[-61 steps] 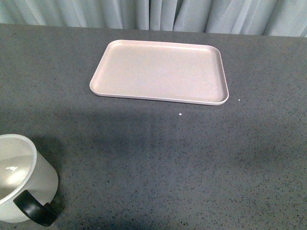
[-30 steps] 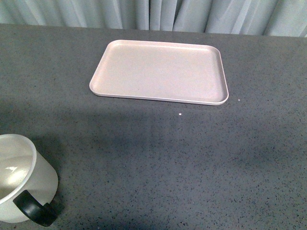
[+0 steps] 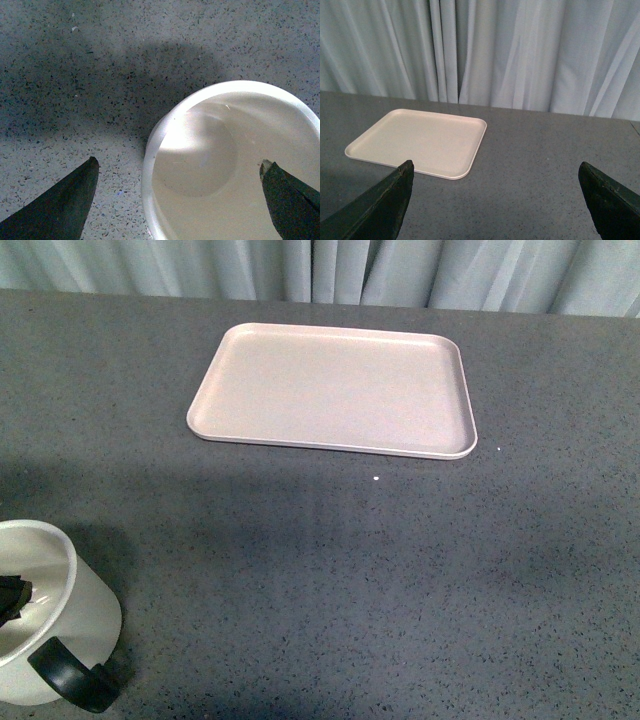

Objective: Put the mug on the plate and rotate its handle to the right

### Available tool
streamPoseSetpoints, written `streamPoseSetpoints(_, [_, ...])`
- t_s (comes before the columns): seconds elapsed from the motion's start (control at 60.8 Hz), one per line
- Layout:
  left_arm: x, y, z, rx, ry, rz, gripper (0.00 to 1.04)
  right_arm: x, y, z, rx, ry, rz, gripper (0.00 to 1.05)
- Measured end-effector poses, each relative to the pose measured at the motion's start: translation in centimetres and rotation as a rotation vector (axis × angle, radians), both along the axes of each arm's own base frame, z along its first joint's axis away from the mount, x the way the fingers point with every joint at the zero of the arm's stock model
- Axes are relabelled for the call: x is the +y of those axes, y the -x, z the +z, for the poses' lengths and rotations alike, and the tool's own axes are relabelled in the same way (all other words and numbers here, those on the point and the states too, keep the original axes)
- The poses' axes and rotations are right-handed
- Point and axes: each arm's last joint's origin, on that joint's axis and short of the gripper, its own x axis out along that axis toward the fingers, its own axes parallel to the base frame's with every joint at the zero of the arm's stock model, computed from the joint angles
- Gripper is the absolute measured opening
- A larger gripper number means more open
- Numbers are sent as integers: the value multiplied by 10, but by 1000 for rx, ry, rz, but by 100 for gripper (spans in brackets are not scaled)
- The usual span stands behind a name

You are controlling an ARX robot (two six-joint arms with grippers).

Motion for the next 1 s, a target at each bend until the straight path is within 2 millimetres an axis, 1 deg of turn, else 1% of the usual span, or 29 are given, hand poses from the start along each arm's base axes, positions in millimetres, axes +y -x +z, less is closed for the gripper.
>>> streamPoseSetpoints(0.049, [-2, 0, -1, 3, -6, -3, 95, 0, 0, 0, 0, 0, 0, 96])
streamPoseSetpoints(0.082, [-2, 0, -2, 4, -9, -5, 93, 0, 0, 0, 0, 0, 0, 95])
streamPoseSetpoints(0.181, [-6, 0, -3, 11, -15, -18, 78, 0, 0, 0, 0, 0, 0, 96])
streamPoseSetpoints(0.214, [-7, 0, -4, 11, -15, -19, 74, 0, 0, 0, 0, 0, 0, 95])
streamPoseSetpoints(0.28, [-10, 0, -4, 10, -24, -22, 61, 0, 0, 0, 0, 0, 0, 96])
streamPoseSetpoints(0.362, [-11, -1, -3, 8, -30, -22, 51, 0, 0, 0, 0, 0, 0, 96])
streamPoseSetpoints(0.395, [-12, -2, -3, 6, -33, -22, 43, 0, 0, 0, 0, 0, 0, 96])
streamPoseSetpoints(0.527, [-15, -3, -1, 1, -39, -21, 26, 0, 0, 0, 0, 0, 0, 95])
streamPoseSetpoints(0.543, [-16, -3, -1, 2, -37, -23, 22, 0, 0, 0, 0, 0, 0, 95])
streamPoseSetpoints(0.576, [-17, -4, 0, 2, -37, -22, 18, 0, 0, 0, 0, 0, 0, 95])
streamPoseSetpoints(0.626, [-18, -4, 0, 7, -33, -22, 9, 0, 0, 0, 0, 0, 0, 96])
streamPoseSetpoints(0.658, [-19, -4, 1, 11, -32, -23, 6, 0, 0, 0, 0, 0, 0, 96])
streamPoseSetpoints(0.675, [-20, -4, 1, 16, -31, -24, 3, 0, 0, 0, 0, 0, 0, 96])
streamPoseSetpoints(0.79, [-24, -3, 6, 31, -22, -26, 2, 0, 0, 0, 0, 0, 0, 96])
streamPoseSetpoints(0.889, [-32, -8, 18, 21, -5, -35, 2, 0, 0, 0, 0, 0, 0, 95])
streamPoseSetpoints(0.955, [-41, -18, 33, 0, 16, -37, 2, 0, 0, 0, 0, 0, 0, 96])
streamPoseSetpoints(1.004, [-50, -30, 44, -18, 28, -28, 2, 0, 0, 0, 0, 0, 0, 96])
